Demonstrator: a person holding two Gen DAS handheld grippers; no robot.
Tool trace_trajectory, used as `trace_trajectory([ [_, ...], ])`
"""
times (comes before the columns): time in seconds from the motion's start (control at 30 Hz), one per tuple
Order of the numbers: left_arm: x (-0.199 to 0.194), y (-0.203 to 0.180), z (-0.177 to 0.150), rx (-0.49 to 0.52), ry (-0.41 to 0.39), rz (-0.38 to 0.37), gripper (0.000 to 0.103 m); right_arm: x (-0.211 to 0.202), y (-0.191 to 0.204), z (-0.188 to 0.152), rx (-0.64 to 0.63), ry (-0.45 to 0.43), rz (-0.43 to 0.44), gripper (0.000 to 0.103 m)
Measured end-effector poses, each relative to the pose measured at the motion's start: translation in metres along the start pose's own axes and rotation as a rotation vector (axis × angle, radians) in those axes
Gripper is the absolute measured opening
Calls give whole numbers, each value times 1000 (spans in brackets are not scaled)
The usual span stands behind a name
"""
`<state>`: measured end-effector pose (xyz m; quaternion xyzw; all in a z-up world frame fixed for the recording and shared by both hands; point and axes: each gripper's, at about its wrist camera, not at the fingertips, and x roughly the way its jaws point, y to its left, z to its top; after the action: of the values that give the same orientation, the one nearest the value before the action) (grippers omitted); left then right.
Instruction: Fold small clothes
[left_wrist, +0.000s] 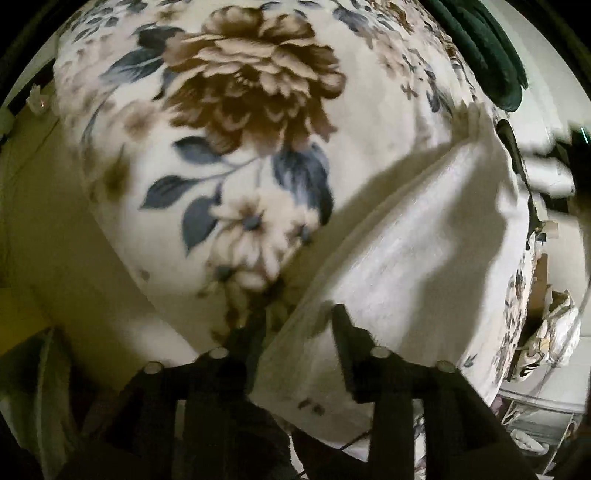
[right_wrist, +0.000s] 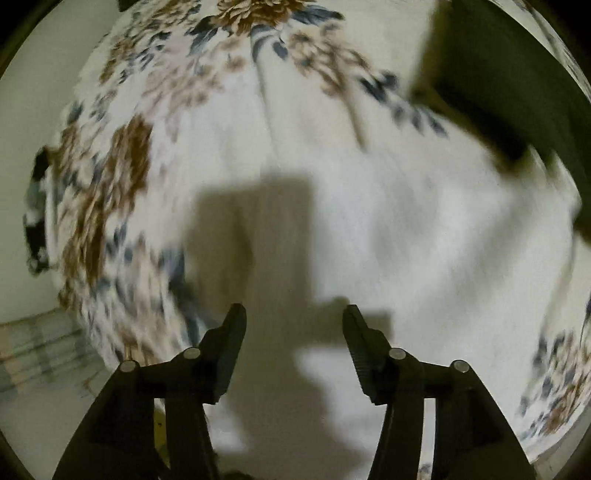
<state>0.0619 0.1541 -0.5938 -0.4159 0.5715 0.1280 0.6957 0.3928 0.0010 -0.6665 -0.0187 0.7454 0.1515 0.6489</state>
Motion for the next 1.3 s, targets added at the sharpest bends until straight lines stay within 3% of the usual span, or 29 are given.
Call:
trace_trajectory([
  [0.1, 8, -3, -5, 43, 29, 25, 40, 7, -34, -81, 50, 49, 11, 59],
  [0.2, 15, -15, -5, 100, 41, 57, 40, 43, -70, -176, 167, 161, 34, 59],
  [0.3, 16, -25, -6, 135, 6, 90, 31, 86, -95, -245, 289, 263, 105, 59],
  [0.33, 15, -27, -6, 142, -6, 98, 9, 98, -98, -260, 309, 278, 114, 59],
  [0.4, 13, -30, -7, 140, -12, 111, 4, 116, -103, -285, 343, 272, 125, 52],
  [0.43, 10, -31, -7, 136, -23, 119, 4, 122, -106, -295, 366, 264, 137, 33],
  [0.47, 11, -37, -7, 135, -28, 127, 4, 128, -107, -304, 390, 258, 152, 6],
  [0.6, -4, -38, -4, 146, -47, 178, 3, 123, -103, -328, 406, 186, 129, 4],
  [0.73, 2, -21, 6, 136, -25, 210, 4, 127, -99, -351, 393, 193, 108, 3],
  [0.83, 11, -23, 11, 162, 0, 232, 8, 137, -98, -355, 369, 191, 115, 3],
  [0.97, 0, -41, 9, 197, 6, 226, 9, 136, -104, -351, 373, 203, 195, 9],
  [1.0, -4, -43, 9, 195, 3, 221, 13, 134, -107, -352, 383, 205, 231, 12],
  [1.07, -16, -46, 10, 193, -1, 215, 19, 127, -121, -358, 405, 205, 297, 42],
  [1.23, -35, -50, 19, 218, -13, 172, 46, 111, -136, -372, 407, 157, 358, 55],
  [1.3, -36, -49, 25, 243, 0, 147, 51, 112, -141, -379, 419, 143, 388, 57],
])
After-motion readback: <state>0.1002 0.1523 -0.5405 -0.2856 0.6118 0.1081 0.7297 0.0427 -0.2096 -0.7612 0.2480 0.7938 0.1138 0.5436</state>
